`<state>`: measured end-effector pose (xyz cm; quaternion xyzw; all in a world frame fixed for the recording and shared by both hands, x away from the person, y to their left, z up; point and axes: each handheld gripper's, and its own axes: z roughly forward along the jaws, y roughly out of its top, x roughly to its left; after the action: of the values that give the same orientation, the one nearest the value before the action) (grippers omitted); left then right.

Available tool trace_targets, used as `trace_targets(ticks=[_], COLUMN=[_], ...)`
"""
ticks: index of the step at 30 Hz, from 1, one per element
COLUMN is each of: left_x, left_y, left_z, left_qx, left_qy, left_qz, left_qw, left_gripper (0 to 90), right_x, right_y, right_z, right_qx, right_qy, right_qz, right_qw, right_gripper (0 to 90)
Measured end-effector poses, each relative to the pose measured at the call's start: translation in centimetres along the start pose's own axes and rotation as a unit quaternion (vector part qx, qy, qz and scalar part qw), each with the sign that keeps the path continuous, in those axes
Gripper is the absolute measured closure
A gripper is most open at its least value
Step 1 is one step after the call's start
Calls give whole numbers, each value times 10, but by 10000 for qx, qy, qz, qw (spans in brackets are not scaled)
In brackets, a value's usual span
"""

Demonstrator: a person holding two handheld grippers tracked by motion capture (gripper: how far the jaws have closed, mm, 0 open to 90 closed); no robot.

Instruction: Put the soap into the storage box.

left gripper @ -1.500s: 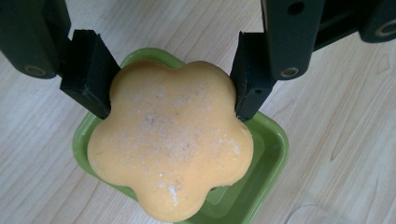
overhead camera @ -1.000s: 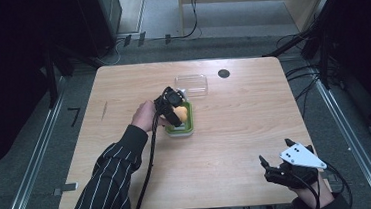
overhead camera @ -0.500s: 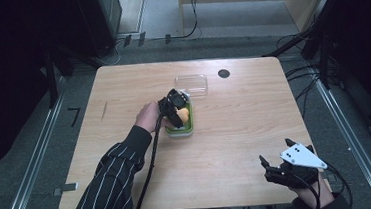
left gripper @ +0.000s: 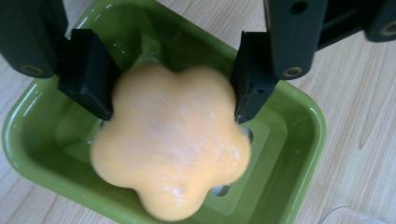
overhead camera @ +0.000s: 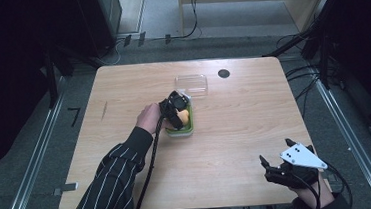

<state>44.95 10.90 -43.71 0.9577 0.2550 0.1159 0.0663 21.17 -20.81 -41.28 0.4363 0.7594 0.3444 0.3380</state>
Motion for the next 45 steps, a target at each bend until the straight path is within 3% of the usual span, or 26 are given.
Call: trace_targets(ticks=[8, 16, 20, 23, 28, 45], left_x=[1, 5, 3, -1, -6, -29], left_y=[-1, -6, -11, -17, -29, -67], left_z=[-6, -24, -30, -34, -42, -62], left_qx=[-32, -127, -34, 154, 147, 207], left_qy=[-91, -88, -226, -159, -167, -145], left_qz=[-61, -345, -461, -508, -578, -636], left_qw=[9999, 9993, 9987, 9985, 9981, 9977], left_gripper=[282, 138, 118, 71, 9, 0], right_x=[0, 0, 0, 0, 1, 1], right_y=[0, 0, 0, 0, 1, 2], right_z=[0, 0, 0, 0, 1, 2], right_qx=[-11, -19, -19, -22, -33, -59], right_qy=[-5, -6, -4, -1, 16, 47], right_qz=[7, -1, 0, 3, 21, -7], right_qw=[10000, 10000, 10000, 10000, 10000, 10000], right_gripper=[137, 137, 137, 137, 137, 137])
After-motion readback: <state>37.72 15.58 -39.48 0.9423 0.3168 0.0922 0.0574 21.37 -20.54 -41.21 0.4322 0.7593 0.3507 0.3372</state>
